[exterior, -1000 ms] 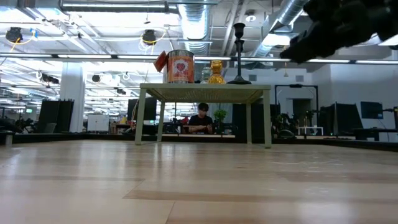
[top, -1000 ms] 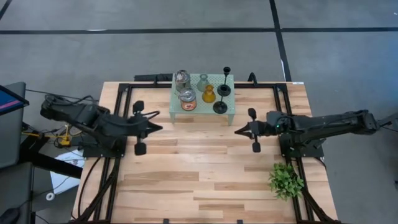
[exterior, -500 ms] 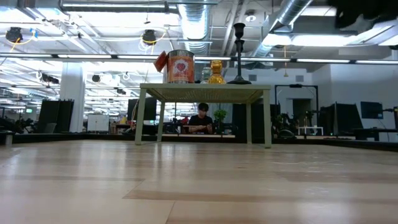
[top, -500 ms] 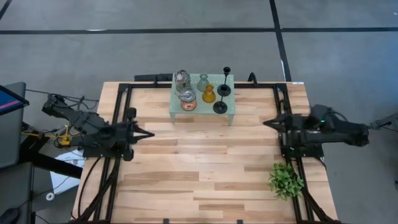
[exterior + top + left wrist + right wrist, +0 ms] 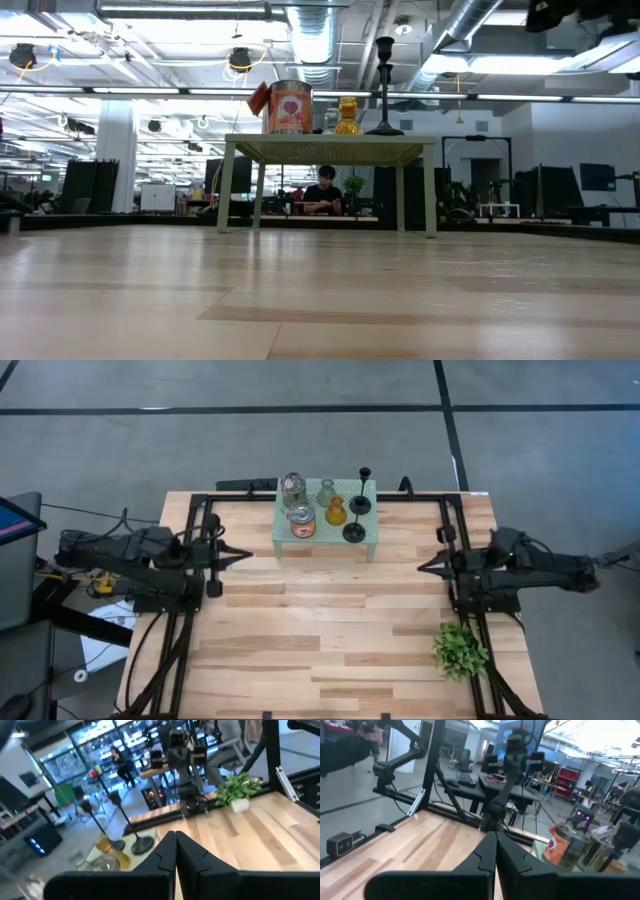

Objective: Pick & Place candle stick holders
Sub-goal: Return to Home Position

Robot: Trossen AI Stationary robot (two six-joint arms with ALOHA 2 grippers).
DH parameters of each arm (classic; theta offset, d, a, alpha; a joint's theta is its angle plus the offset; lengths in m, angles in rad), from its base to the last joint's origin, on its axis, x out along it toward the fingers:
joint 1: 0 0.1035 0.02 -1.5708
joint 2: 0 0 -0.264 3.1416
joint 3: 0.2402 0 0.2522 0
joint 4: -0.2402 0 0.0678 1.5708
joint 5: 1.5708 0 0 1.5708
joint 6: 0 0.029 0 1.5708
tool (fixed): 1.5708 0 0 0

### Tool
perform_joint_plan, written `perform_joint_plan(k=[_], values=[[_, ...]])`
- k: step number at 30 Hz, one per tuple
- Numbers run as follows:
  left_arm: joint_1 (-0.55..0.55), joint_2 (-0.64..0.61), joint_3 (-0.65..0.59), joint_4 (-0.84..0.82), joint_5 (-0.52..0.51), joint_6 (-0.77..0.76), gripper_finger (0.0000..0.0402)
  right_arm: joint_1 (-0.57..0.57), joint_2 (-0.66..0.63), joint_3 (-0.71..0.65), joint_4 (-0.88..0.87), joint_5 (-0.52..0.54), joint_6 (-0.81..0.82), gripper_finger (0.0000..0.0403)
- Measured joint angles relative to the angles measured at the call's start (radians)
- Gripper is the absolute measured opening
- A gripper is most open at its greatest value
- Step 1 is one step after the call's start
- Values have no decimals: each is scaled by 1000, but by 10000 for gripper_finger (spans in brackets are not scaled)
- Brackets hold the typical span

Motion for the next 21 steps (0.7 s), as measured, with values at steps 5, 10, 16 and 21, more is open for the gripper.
perform_joint_plan(k=[5, 10, 16, 21], values=[[86, -9, -1, -53, 144, -41, 2, 0, 24, 0, 21, 3, -19, 0], [98, -91, -2, -91, 123, -31, 3, 0, -82, 0, 44, 20, -21, 0], [97, -287, -76, -128, 143, -70, 3, 0, -216, 0, -28, 34, 3, 0], [96, -440, -200, -121, 143, -91, 2, 1, -233, -2, -66, 53, 43, 0]])
